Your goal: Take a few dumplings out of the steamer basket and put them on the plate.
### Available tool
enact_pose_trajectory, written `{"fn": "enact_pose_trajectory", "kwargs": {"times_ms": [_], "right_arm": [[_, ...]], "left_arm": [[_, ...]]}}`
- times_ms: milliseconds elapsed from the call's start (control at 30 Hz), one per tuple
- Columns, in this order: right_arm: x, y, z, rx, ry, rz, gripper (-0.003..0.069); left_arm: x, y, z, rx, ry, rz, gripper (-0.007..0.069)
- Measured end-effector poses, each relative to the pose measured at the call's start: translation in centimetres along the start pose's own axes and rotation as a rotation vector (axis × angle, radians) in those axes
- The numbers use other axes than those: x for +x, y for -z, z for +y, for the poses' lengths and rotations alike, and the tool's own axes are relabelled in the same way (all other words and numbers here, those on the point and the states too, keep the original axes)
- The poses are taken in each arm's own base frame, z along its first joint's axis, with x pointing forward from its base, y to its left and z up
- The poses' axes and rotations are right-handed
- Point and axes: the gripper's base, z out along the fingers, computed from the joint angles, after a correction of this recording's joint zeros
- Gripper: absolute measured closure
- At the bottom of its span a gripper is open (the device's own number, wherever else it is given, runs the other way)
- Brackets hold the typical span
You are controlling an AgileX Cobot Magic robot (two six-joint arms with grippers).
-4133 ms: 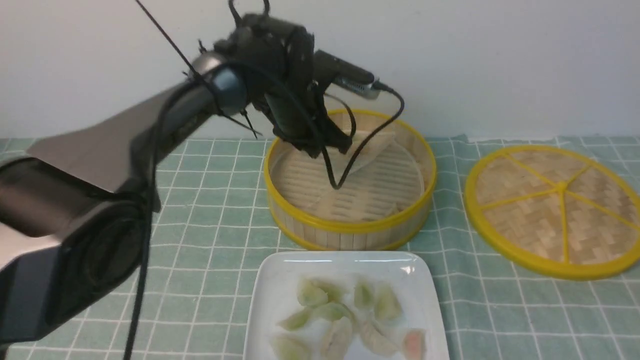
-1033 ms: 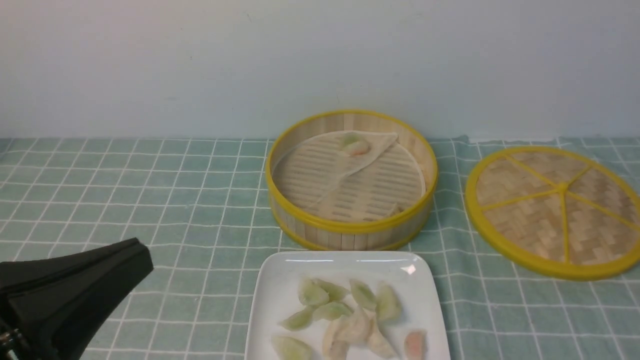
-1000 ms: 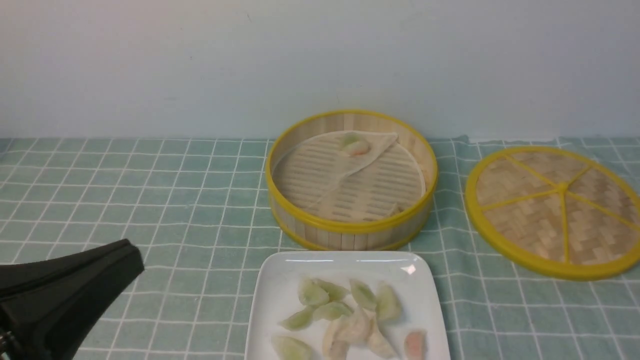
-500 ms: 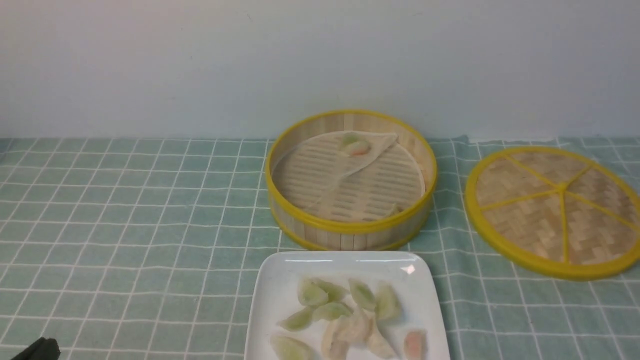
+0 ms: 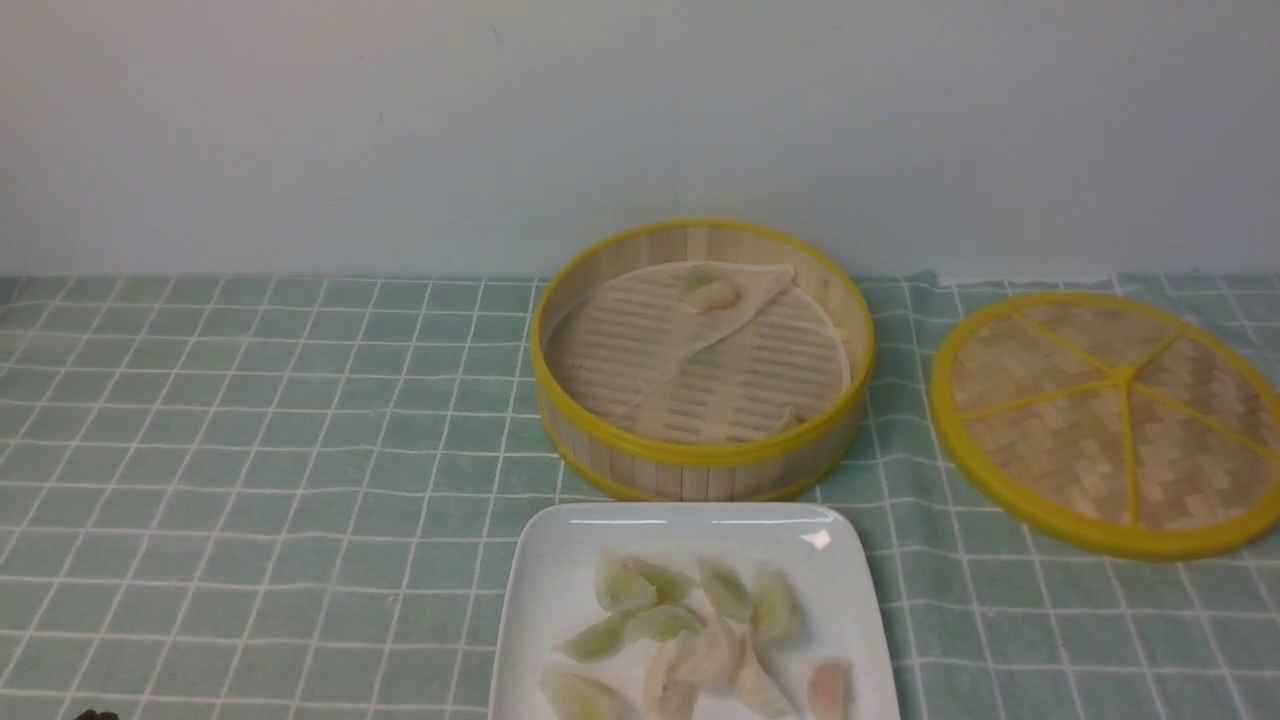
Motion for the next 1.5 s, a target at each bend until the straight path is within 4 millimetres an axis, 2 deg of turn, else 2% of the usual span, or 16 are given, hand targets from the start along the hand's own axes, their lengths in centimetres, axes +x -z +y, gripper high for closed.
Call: {"fn": "enact_pose_trajectory", "kwargs": {"times_ms": [600, 700, 767, 900, 1000, 1067, 1167, 1267, 1500], "right_arm": [[0.3, 0.0, -0.1, 0.006, 0.011, 0.028, 0.0673], [0.4, -0.1, -0.2, 0.030, 0.040, 0.003, 0.0673], [0.8, -0.9, -0.5, 0.080, 0.059, -0.068, 0.0673], [3.4, -3.9, -1.3, 0.161, 0.067, -0.131, 0.0673], [7.0, -6.4, -2.3, 0.192, 0.068, -0.127, 0.0673], [10.2, -7.8, -2.9, 0.201, 0.066, -0.087, 0.0673], [15.1, -8.9, -3.7, 0.211, 0.067, -0.011, 0.0673], [16.8, -8.8, -3.8, 0.217, 0.062, 0.057, 0.0673], [16.9, -8.8, -3.8, 0.218, 0.063, 0.064, 0.0673]], "left_arm": [[0.0, 0.0, 0.0, 0.000, -0.001, 0.001, 0.0631], [0.0, 0.0, 0.0, -0.001, -0.002, 0.001, 0.0631], [0.0, 0.0, 0.0, -0.001, -0.003, 0.001, 0.0631], [0.0, 0.0, 0.0, -0.001, -0.003, 0.001, 0.0631], [0.0, 0.0, 0.0, -0.001, -0.004, 0.001, 0.0631], [0.0, 0.0, 0.0, -0.001, -0.004, 0.001, 0.0631], [0.0, 0.0, 0.0, -0.001, -0.004, 0.001, 0.0631], [0.0, 0.0, 0.0, -0.001, -0.004, 0.001, 0.0631], [0.0, 0.0, 0.0, -0.001, -0.004, 0.001, 0.0631]]}}
